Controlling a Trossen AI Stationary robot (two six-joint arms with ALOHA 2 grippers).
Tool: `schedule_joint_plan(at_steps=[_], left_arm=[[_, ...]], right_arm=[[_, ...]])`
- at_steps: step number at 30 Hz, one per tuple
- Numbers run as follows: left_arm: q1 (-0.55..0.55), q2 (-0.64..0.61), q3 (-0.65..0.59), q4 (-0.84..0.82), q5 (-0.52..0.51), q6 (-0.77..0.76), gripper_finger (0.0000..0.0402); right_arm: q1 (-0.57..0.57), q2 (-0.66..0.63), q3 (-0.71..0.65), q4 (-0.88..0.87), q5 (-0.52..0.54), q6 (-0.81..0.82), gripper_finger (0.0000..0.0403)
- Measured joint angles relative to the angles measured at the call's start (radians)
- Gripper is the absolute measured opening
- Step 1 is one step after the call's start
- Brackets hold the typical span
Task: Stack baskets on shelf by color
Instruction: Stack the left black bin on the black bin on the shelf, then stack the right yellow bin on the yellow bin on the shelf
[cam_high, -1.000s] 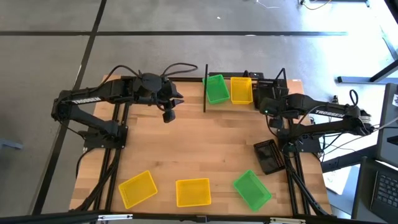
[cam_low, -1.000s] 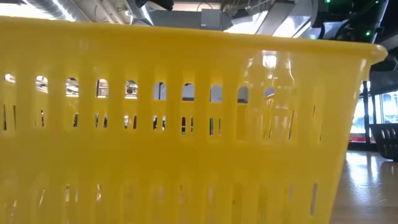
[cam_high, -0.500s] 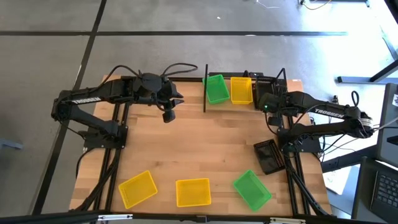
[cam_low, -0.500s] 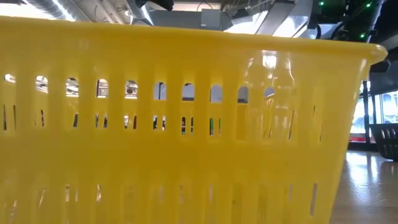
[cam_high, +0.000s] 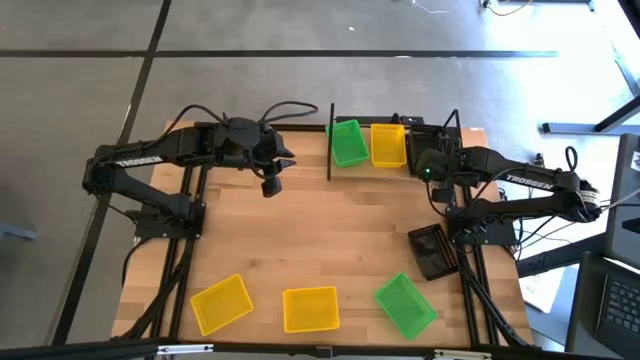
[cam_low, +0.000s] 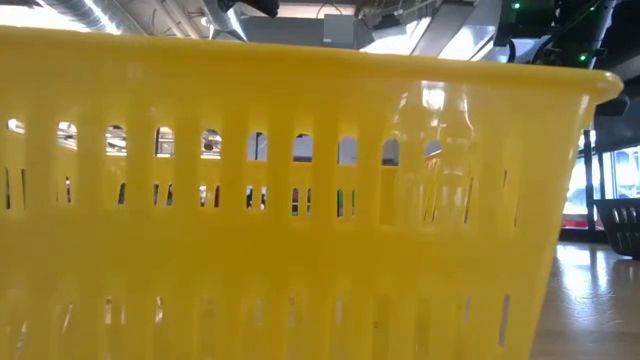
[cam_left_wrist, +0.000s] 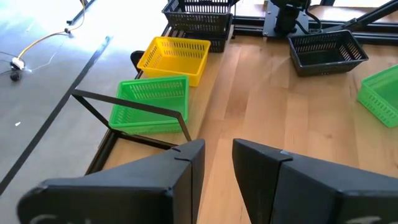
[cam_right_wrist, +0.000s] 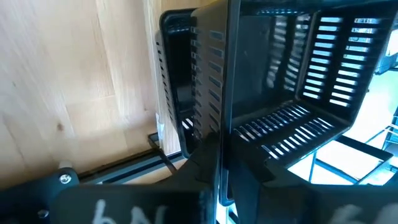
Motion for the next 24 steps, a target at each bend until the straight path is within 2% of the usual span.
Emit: schedule_joint_plan(at_steps=[8,19,24], left_arm=[[0.0,0.0,0.0,0.0,0.0,0.0,0.0074],[0.0,0.0,0.0,-0.001,0.0,0.0,0.0074],[0.0,0.0,0.0,-0.001,0.0,0.0,0.0074]], right_arm=[[0.0,0.0,0.0,0.001,-0.026,-0.017,0.0014],[0.0,0.0,0.0,0.001,-0.024,-0.044,0.0081],[0.001,0.0,0.0,0.024,0.059,-0.036,0.0085]])
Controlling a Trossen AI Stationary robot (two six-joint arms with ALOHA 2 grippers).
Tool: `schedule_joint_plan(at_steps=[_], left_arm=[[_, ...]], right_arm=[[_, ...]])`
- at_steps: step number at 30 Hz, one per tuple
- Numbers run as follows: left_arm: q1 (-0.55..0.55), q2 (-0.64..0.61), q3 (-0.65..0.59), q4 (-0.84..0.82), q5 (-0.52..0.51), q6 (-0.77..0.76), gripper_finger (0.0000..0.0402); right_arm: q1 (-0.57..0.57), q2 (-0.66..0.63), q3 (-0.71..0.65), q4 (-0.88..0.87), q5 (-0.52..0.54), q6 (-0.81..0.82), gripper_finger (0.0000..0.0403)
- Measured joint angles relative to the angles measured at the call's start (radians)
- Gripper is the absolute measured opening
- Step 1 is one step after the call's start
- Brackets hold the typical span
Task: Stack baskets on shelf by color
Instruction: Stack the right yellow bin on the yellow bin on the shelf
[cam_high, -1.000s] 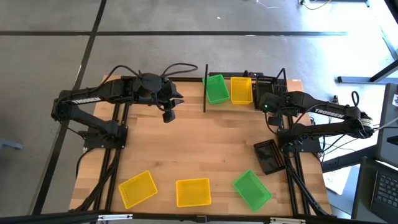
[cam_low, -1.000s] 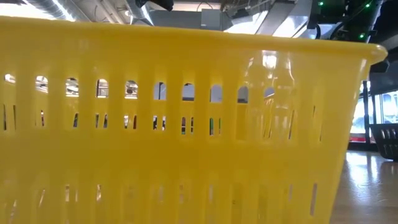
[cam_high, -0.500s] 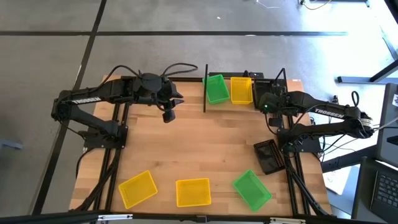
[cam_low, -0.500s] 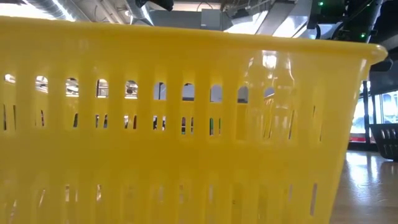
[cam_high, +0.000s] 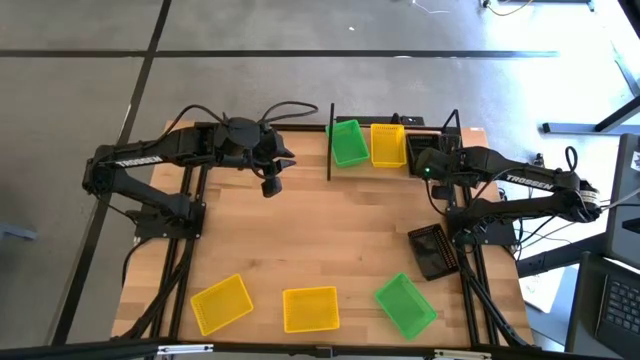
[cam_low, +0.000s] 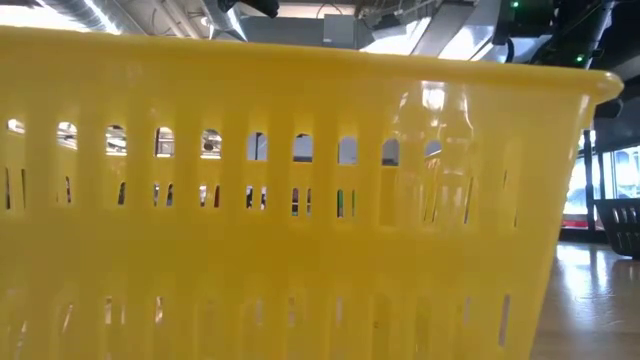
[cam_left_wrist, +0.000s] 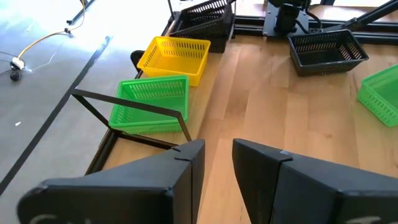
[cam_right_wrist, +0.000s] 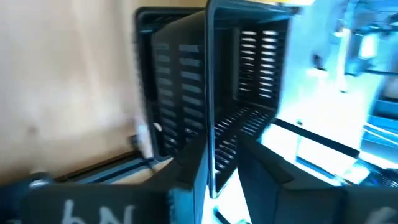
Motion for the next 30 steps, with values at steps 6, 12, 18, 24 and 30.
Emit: schedule_joint_plan(at_steps=[6,12,18,24,30], left_arm=[[0.0,0.0,0.0,0.0,0.0,0.0,0.0074],[0.0,0.0,0.0,0.0,-0.001,0.0,0.0074],[0.0,0.0,0.0,-0.004,-0.001,-0.006,0.0074],[0.0,0.0,0.0,-0.071,-0.001,-0.034,0.0074],[-0.001,0.0,0.0,-0.117,0.019,-0.104,0.0074]], right_arm=[[0.0,0.0,0.027,0.015,0.029,0.002,0.0084],[0.0,-0.001,0.091,0.009,-0.017,0.011,0.0083],[0.0,-0.001,0.22,0.007,-0.178,0.119,0.0083],[0.047,-0.002,0.344,0.014,-0.482,0.188,0.0083],[0.145,0.006,0.361,0.064,-0.723,0.295,0.0083]])
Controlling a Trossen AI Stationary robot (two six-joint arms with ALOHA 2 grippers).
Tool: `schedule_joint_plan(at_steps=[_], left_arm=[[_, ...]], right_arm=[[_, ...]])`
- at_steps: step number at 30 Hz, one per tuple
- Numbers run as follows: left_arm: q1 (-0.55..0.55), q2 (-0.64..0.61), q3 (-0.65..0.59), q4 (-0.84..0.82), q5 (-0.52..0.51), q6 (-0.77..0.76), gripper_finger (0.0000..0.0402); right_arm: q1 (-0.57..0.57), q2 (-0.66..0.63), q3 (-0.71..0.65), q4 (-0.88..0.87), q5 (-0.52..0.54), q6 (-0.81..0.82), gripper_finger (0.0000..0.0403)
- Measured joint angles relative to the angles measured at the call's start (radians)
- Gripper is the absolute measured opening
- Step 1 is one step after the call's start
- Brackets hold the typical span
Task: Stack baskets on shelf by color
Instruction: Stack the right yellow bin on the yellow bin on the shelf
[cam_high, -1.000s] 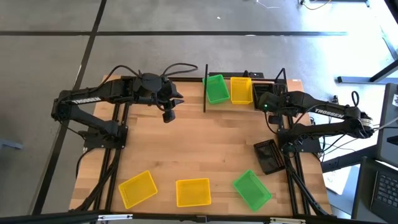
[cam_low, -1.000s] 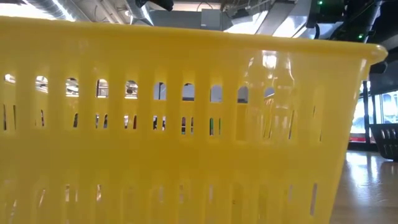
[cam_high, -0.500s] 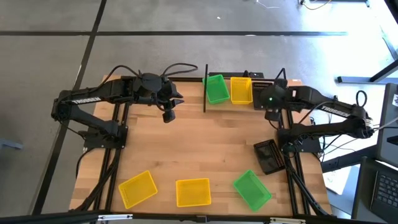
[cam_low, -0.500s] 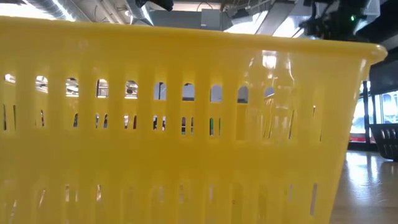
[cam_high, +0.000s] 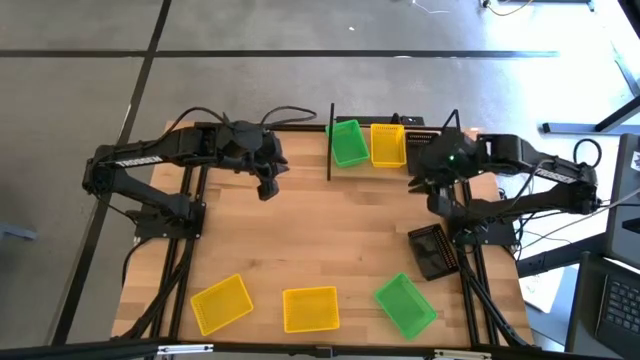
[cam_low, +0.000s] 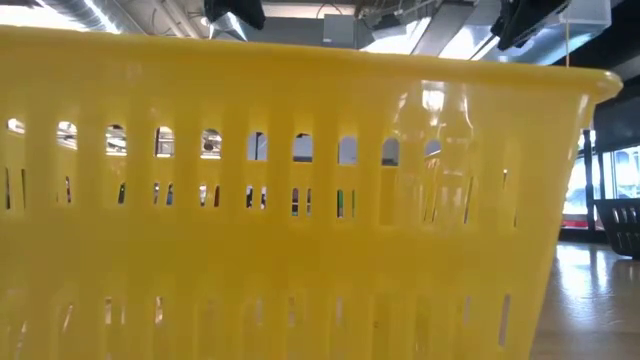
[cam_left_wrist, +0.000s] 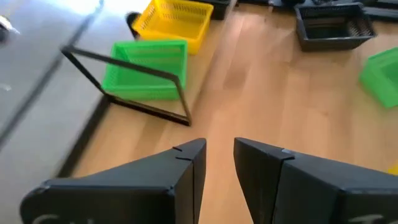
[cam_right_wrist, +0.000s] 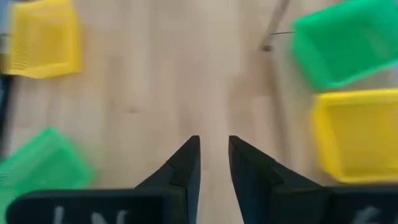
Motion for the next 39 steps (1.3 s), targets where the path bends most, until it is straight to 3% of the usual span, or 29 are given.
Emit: schedule_joint_plan(at_steps=[5,7,20,28,39], left_arm=[[-0.01,0.0,0.0,-0.089,0.188,-0.081,0.0074],[-0.032,0.006,0.0,-0.132,0.216,-0.092,0.0074],[-0.147,-0.013,0.0,-0.191,0.208,-0.109,0.0074],[-0.195,-0.038,0.001,-0.3,0.208,-0.106,0.0074],[-0.21,-0.094,-0.001,-0.358,0.202,-0.105,0.0074]], right_arm=[[0.117,0.036,0.0,0.026,-0.018,0.112,0.0083],[0.157,0.056,0.0,0.066,-0.017,0.138,0.0083],[0.366,0.326,0.0,0.399,-0.008,0.217,0.0083],[0.464,0.5,0.0,0.488,-0.014,0.297,0.0083],[0.543,0.725,0.0,0.828,-0.068,0.312,0.0083]])
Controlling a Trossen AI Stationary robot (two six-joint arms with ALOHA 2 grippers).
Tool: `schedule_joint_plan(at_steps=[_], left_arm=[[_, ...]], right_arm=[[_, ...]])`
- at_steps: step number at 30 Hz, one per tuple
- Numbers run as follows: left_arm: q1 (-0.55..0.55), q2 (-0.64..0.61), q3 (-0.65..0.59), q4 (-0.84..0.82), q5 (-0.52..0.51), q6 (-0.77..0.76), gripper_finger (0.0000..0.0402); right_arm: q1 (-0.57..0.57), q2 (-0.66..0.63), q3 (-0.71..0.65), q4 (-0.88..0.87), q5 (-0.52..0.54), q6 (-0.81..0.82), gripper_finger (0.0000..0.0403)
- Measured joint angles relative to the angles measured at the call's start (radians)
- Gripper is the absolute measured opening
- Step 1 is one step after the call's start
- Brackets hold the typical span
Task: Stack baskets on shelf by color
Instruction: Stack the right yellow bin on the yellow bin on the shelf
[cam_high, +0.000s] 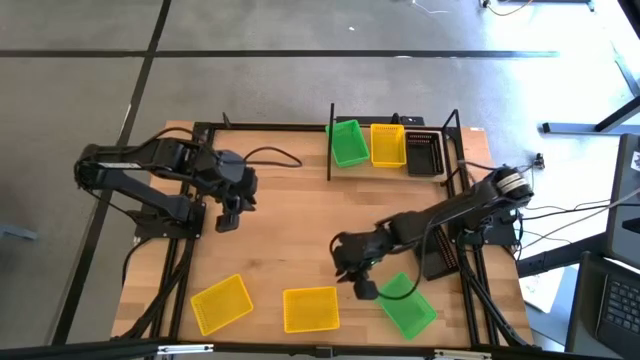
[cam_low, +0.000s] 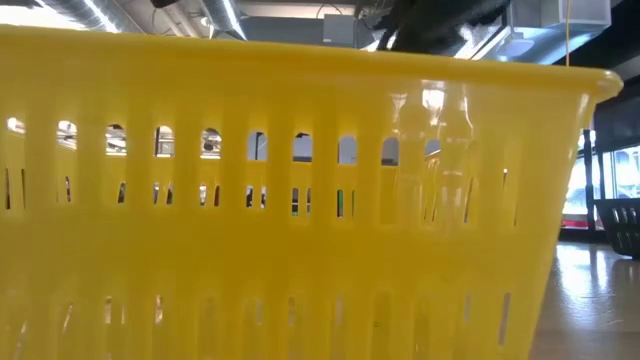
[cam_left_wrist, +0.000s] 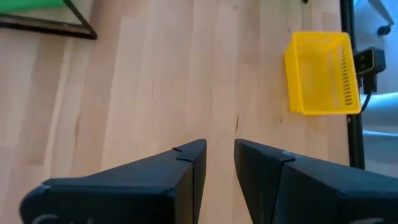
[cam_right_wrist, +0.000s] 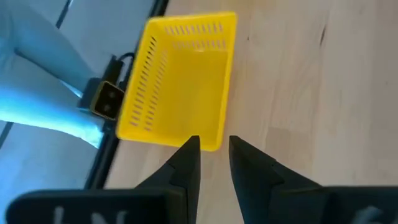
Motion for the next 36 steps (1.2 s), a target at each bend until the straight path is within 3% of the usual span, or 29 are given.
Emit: schedule_joint_plan(at_steps=[11,36], left_arm=[[-0.001,-0.027,0.0,-0.028,0.0,0.0,0.0074],[-0.001,-0.026,0.0,-0.027,-0.02,0.0,0.0074]], right_arm=[[0.002,0.164,0.0,0.131,0.007,-0.017,0.0083],[-0.002,0.261,-0.001,0.179,0.004,0.0,0.0083]])
